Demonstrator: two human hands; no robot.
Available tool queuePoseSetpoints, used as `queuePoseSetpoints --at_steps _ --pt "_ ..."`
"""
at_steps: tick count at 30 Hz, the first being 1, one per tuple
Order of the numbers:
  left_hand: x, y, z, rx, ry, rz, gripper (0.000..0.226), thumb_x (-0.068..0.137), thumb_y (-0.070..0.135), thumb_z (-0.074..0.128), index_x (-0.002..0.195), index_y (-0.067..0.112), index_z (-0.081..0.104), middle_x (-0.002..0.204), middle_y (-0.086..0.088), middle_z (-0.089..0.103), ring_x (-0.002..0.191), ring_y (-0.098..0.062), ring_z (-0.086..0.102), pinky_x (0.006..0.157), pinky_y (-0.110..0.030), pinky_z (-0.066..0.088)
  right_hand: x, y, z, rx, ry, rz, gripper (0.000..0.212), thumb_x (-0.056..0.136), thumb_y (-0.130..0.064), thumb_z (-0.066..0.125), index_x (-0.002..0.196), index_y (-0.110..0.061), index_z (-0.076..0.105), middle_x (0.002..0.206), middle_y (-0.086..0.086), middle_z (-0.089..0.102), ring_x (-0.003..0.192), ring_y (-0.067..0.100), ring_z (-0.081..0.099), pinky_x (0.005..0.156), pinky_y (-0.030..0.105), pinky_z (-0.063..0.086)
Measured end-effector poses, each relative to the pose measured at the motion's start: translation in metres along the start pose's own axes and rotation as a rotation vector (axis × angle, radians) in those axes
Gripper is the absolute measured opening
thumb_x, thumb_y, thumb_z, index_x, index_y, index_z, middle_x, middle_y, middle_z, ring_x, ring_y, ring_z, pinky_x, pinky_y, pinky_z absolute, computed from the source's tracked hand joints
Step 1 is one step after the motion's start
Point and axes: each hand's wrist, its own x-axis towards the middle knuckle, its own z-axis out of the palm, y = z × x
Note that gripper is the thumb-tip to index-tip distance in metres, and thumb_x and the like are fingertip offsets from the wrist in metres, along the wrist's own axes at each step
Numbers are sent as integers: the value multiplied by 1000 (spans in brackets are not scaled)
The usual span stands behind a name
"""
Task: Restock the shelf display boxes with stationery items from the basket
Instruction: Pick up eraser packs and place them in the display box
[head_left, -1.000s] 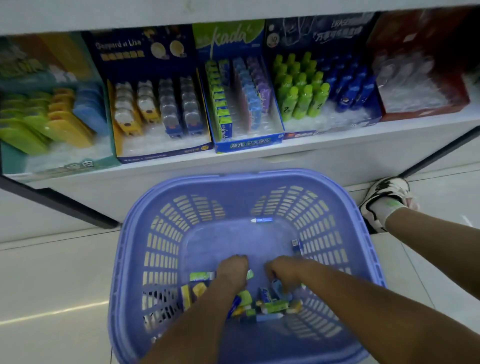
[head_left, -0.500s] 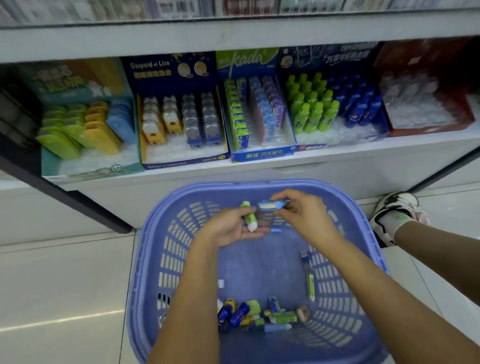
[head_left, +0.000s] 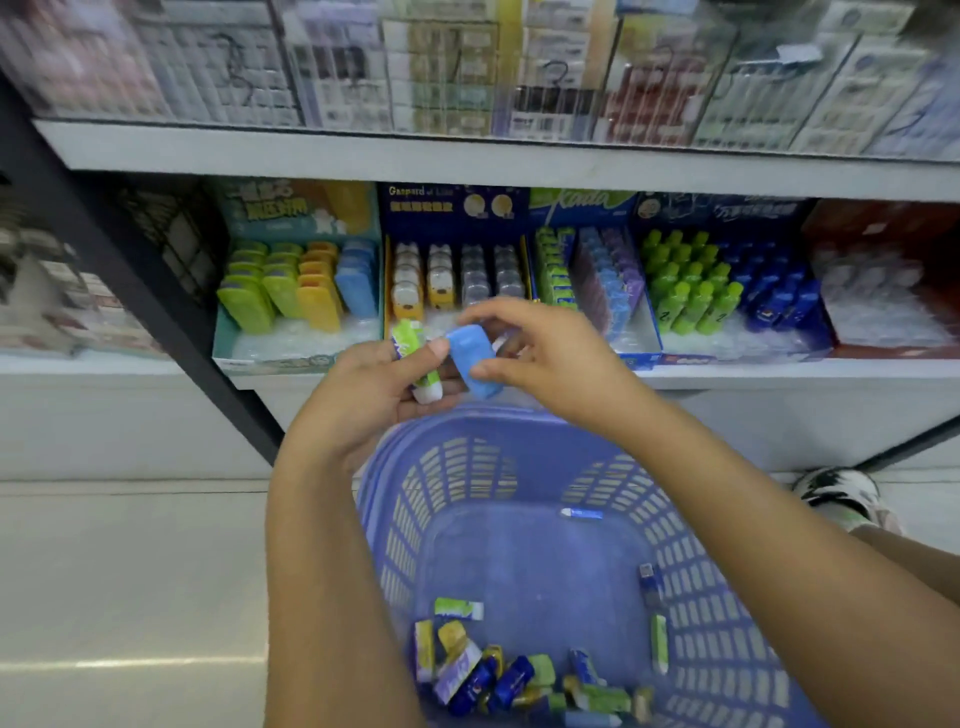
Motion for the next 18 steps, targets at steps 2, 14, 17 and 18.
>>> queuePoseSetpoints --at_steps 2,14,17,18 --pt "1 0 -18 -48 216 105 16 94 21 55 94 9 66 80 -3 74 73 -13 71 64 -20 56 29 -10 6 16 111 -23 34 81 -9 69 113 -18 62 95 -4 62 74 9 60 73 20 51" --pt "12 -20 -59 -16 625 62 37 98 44 39 82 21 63 56 7 54 41 -4 45 39 -17 36 122 -10 84 -77 138 -51 24 81 -5 67 105 -6 62 97 11 67 86 23 62 80 37 51" --pt "13 -21 -61 -60 618 50 40 100 40 36 79 20 64 53 8 54 40 -4 46 38 -17 36 122 -10 88 -177 115 -107 22 81 -5 67 103 -4 63 94 13 66 85 24 60 76 34 49" --pt "12 -21 -62 -69 611 49 41 100 39 36 78 20 65 52 8 55 40 -4 46 38 -17 36 122 -11 89 -213 108 -119 22 81 -6 66 103 -4 62 94 14 65 85 25 58 75 34 48"
